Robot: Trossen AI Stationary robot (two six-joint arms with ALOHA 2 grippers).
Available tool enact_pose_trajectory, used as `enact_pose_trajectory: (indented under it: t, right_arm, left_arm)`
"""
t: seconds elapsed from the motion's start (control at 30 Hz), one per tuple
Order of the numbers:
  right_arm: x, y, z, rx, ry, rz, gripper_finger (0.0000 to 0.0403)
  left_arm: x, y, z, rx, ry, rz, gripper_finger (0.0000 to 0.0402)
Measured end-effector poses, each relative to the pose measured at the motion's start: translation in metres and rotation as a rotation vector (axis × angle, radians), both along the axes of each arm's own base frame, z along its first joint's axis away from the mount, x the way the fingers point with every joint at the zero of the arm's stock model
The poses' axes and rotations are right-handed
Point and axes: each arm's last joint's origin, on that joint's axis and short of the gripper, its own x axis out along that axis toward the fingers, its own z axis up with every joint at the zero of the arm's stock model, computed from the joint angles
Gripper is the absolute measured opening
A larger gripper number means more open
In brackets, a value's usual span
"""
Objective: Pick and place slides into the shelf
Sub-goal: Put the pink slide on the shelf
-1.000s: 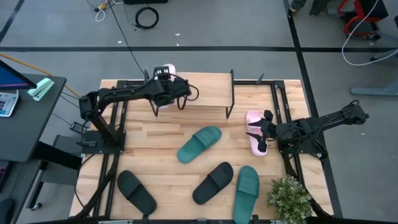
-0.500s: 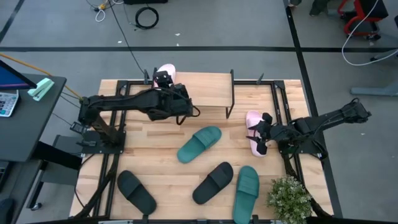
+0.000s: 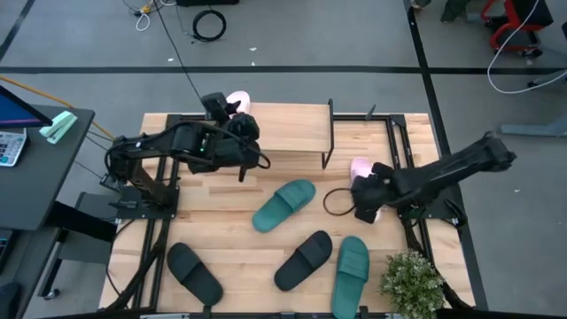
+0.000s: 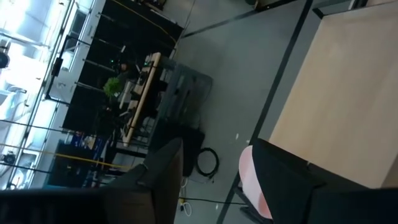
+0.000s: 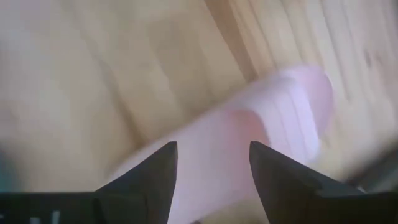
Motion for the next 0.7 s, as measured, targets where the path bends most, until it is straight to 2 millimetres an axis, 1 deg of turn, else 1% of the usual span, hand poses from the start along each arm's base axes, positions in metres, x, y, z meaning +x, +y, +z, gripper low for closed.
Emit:
enact_pose_trajectory:
  t: [0.13, 0.23, 0.33, 0.43, 0.53, 0.7]
  right_arm:
    - [0.012, 0.0, -0.024, -0.049, 0.151, -0.024, 0.0208]
    - [0.018, 0.0, -0.037, -0.114, 0.208, -0.02, 0.0208]
    - [0.021, -0.002, -0.043, -0.203, 0.226, -0.013, 0.0208]
    - [0.023, -0.005, -0.045, -0.252, 0.228, -0.016, 0.0208]
    - [0.023, -0.012, -0.048, -0.255, 0.242, -0.044, 0.0208]
    - [0.015, -0.029, -0.06, -0.244, 0.277, -0.119, 0.0207]
  left_arm:
    - [-0.002, 0.0, -0.002, 0.004, 0.035, 0.001, 0.0203]
    - [-0.002, 0.0, -0.004, 0.005, 0.055, 0.001, 0.0199]
    - [-0.003, 0.0, -0.005, 0.005, 0.063, 0.002, 0.0194]
    - [-0.003, 0.001, -0.005, 0.006, 0.072, 0.003, 0.0193]
    - [-0.003, 0.001, -0.005, 0.007, 0.075, 0.003, 0.0194]
    - [-0.003, 0.001, -0.005, 0.008, 0.078, 0.002, 0.0187]
